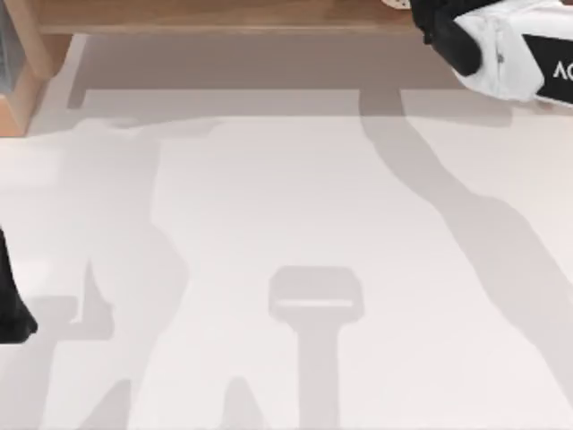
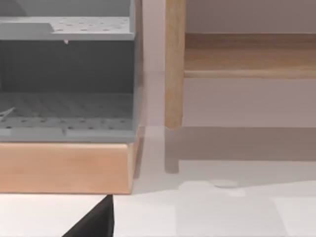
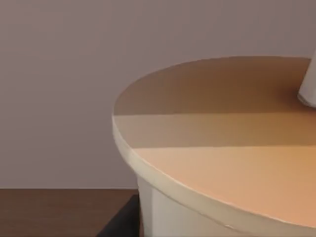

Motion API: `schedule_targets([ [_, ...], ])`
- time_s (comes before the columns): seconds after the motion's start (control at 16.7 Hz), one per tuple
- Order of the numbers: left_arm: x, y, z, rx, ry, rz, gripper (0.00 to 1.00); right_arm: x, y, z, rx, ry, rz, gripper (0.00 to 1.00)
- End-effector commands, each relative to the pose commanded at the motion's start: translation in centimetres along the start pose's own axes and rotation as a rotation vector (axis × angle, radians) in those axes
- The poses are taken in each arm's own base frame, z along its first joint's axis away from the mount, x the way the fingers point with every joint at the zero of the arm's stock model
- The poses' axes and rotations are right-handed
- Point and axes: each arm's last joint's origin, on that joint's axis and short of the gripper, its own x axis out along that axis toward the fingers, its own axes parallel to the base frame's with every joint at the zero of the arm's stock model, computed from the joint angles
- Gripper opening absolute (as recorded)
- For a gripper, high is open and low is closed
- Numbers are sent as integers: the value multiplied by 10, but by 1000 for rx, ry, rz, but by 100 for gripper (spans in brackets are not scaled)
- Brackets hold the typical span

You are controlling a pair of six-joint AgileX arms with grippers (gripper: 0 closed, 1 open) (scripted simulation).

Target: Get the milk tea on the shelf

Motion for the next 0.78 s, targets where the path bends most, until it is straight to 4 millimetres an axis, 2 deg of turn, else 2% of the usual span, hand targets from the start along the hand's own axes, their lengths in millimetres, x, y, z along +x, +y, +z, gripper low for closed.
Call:
schedule_targets([
  [0.6,0,0,0,0,0,0,100,0,0,0,0,0,0,98],
  [0.78,0,0,0,0,0,0,100,0,0,0,0,0,0,100],
])
